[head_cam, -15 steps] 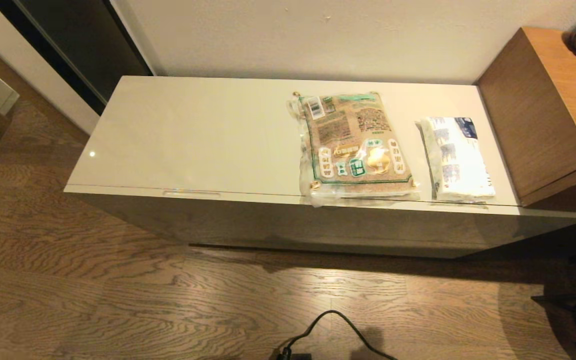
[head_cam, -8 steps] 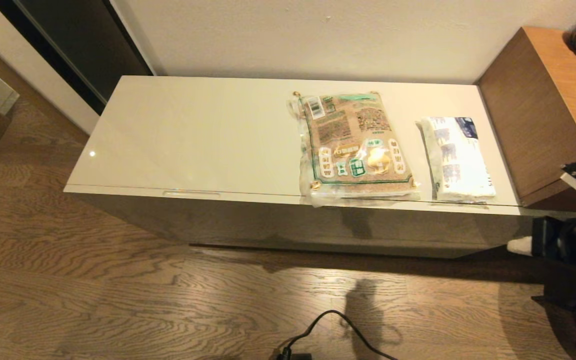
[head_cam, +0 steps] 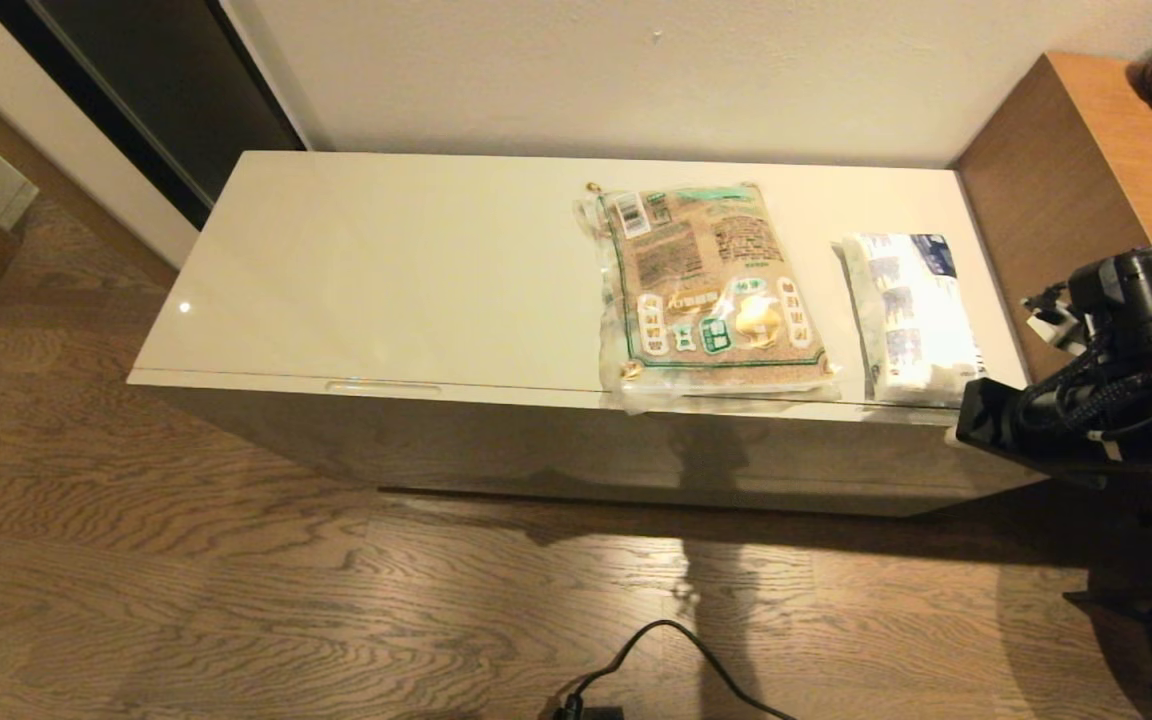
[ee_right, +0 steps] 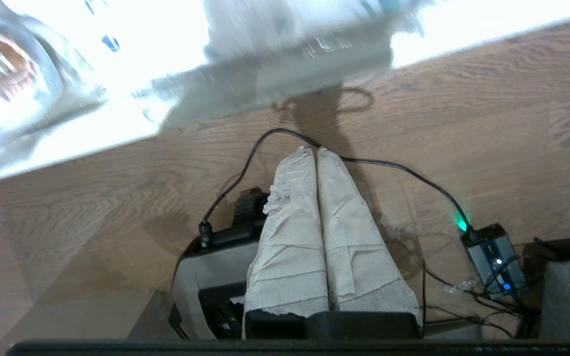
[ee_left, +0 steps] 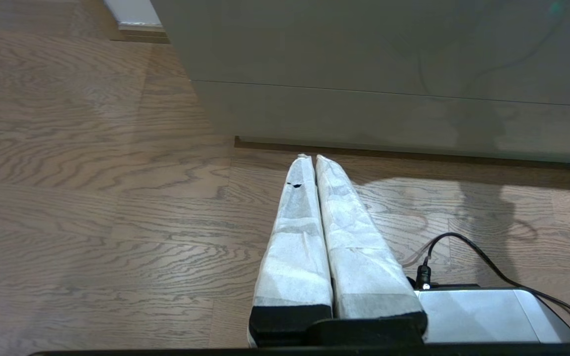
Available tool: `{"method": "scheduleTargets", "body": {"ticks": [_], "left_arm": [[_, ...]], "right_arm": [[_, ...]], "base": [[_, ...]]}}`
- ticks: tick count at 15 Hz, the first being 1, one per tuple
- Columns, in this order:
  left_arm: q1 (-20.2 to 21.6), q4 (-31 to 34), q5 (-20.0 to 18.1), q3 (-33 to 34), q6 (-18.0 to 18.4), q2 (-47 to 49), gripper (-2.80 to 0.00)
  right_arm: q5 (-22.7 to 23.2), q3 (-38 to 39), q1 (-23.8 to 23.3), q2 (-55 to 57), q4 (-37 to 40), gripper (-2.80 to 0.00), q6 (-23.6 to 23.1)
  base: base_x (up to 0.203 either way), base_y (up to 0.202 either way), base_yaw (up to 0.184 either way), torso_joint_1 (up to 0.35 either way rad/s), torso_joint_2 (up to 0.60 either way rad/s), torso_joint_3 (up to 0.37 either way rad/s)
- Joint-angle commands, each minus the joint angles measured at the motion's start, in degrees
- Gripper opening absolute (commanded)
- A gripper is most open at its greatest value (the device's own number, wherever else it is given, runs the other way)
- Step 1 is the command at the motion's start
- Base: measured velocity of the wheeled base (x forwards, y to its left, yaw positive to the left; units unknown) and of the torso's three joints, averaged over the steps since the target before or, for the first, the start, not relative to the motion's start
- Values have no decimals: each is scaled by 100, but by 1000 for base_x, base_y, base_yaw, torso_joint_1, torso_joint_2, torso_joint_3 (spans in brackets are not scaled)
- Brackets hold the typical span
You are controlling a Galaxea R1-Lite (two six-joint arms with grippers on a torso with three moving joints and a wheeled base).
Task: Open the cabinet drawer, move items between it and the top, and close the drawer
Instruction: Open the drawer
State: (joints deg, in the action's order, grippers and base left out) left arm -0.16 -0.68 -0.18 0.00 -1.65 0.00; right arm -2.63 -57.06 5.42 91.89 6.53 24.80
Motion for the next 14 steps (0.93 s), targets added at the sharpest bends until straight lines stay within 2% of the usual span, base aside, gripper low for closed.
{"method": "scheduleTargets", "body": {"ticks": [1,5,10,14], "left_arm": [[-7,-2,1,0,-2,0,-280],[-11,-2,1,0,-2,0,-280],[-2,-2,1,0,-2,0,-280],[-11,-2,1,0,-2,0,-280]], "right_arm": [[0,-130,38,119,24,-280,25],[-18,-139,108,207,-29,-280,25],[-689,-333,372,750,-700,-280,54],[-703,-561,451,840,-661,-280,201]], "base": [[0,0,0,0,0,0],[0,0,0,0,0,0],[0,0,0,0,0,0],[0,0,0,0,0,0]]}}
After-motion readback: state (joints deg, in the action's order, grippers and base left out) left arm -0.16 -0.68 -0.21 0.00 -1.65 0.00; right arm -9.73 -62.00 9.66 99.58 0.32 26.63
